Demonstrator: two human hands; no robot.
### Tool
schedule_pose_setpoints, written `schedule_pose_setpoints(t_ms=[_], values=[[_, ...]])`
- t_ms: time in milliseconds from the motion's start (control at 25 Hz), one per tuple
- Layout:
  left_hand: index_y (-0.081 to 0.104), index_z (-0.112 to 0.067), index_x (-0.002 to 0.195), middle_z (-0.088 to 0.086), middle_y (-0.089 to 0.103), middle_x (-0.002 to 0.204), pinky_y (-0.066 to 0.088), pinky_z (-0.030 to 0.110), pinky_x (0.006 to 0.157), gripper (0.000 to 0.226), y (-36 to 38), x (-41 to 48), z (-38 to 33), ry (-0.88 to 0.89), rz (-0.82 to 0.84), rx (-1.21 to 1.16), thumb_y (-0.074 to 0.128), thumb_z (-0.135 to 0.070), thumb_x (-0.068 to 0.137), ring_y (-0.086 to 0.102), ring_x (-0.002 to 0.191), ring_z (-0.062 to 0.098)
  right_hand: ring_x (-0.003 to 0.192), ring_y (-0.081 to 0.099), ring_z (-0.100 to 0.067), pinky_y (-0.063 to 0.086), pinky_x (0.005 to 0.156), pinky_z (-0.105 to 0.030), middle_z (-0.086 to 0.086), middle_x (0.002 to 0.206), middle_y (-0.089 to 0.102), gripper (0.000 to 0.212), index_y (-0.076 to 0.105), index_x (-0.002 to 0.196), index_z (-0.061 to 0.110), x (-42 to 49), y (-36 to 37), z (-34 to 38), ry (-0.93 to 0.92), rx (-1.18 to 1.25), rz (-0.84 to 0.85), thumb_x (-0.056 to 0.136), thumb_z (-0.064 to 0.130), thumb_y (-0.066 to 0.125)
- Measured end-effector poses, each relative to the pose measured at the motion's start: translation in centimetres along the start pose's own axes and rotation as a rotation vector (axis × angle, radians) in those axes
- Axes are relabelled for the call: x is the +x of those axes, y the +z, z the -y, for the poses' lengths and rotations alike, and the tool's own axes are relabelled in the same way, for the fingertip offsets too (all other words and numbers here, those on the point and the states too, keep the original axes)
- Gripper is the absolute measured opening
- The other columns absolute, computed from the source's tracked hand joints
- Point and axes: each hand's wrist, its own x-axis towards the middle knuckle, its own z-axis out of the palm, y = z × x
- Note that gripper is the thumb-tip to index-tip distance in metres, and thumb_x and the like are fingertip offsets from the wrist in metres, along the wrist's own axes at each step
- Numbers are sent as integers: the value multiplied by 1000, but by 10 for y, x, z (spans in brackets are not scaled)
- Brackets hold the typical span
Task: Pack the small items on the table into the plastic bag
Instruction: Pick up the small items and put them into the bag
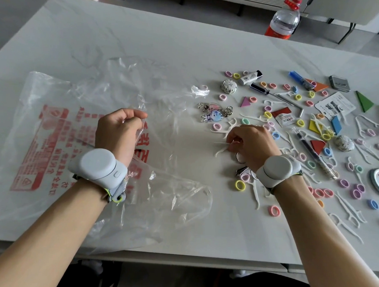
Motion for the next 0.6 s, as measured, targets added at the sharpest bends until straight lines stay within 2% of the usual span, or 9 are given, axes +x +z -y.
schedule_pose_setpoints(t_ms=[120,280,400,480,520,600], values=[[71,-21,75,-12,50,43,29,22,50,24,0,-1,0,-1,-1,2,53,-6,73,39,38,5,93,58,-25,48,79,-34,-3,96,65,9,69,91,13,4,4,3,-63,-48,43,82,11,68],[71,-20,76,-12,51,44,29,22,50,23,0,0,0,-13,-1,-1,53,-6,73,39,38,4,97,53,-28,38,80,-30,-6,93,64,11,68,88,10,6,14,10,-193,-74,-20,85,20,67],[70,-21,73,-6,60,58,31,23,50,23,-8,2,-1,-8,-9,-12,53,-5,74,39,39,5,85,47,-14,28,68,-20,2,89,61,11,65,87,11,10,10,32,-158,74,-70,86,22,65],[69,-21,70,4,61,67,31,24,52,23,-8,2,-2,-3,3,-21,53,-5,73,38,43,9,68,52,-6,33,56,-15,3,79,64,7,62,87,12,10,4,50,-71,243,-3,90,18,60],[70,-22,70,7,60,68,32,25,53,23,-7,2,-2,-9,14,-31,53,-6,72,37,45,13,59,55,-3,37,52,-10,2,73,66,6,61,86,11,9,3,59,-38,365,42,90,15,59],[71,-23,69,9,60,68,34,33,57,22,-8,3,-2,-28,35,-65,53,-10,68,37,50,21,50,58,-3,44,50,-11,2,66,69,8,64,83,10,7,7,79,16,522,106,89,14,61]])
